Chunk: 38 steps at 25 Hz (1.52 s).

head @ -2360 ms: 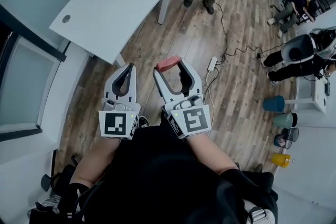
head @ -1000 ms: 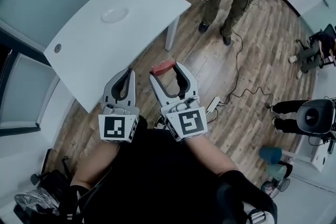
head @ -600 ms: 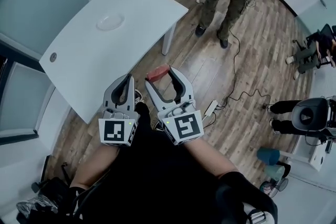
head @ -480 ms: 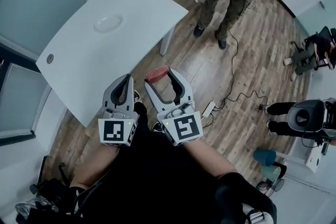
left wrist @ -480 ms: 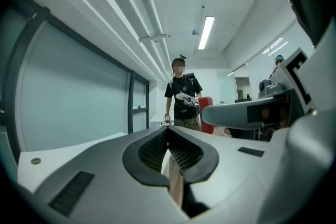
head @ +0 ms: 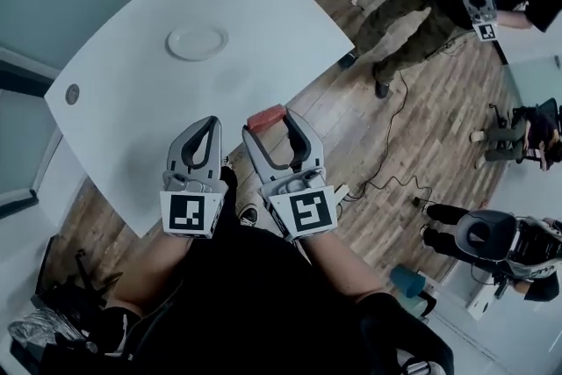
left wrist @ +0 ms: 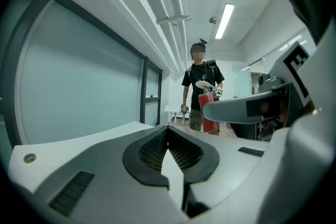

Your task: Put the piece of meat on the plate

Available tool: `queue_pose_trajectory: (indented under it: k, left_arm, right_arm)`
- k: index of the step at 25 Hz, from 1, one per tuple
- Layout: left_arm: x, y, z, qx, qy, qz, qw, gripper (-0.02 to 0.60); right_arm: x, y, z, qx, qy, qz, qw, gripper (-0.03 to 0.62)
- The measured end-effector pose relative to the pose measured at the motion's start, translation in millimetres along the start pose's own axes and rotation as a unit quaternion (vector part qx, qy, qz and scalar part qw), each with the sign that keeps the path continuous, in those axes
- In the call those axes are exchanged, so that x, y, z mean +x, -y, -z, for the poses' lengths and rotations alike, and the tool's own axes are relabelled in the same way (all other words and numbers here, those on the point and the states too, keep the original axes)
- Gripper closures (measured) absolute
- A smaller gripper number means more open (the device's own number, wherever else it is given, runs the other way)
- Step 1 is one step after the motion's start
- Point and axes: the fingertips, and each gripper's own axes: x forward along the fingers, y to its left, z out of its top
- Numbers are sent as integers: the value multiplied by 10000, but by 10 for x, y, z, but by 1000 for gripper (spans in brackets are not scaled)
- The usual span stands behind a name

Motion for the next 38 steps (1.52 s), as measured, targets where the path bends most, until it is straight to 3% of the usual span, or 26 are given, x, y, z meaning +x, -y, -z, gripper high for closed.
queue_pose_trajectory:
  k: [9,19,28,38]
  left_arm:
    - [618,-858,390,-328,-577,-383,9971,578]
    - [1247,-1466,762,-662,-830,-277,9940,578]
    - [1469,-1851,1076,-918,-1063,-463,9890,578]
    - [1625,-1939,1165,-1050,-1114,-429,9873,578]
  right_arm:
    - [1278,85,394,-66,-698,-390,9968,313]
    - [2265,-9,863,-163,-1310,-587,9895,313]
    - [2650,61,1336,-299,-1954,-524,9789,313]
    - [2871,80,1602,-260,-2538,-585,9651,313]
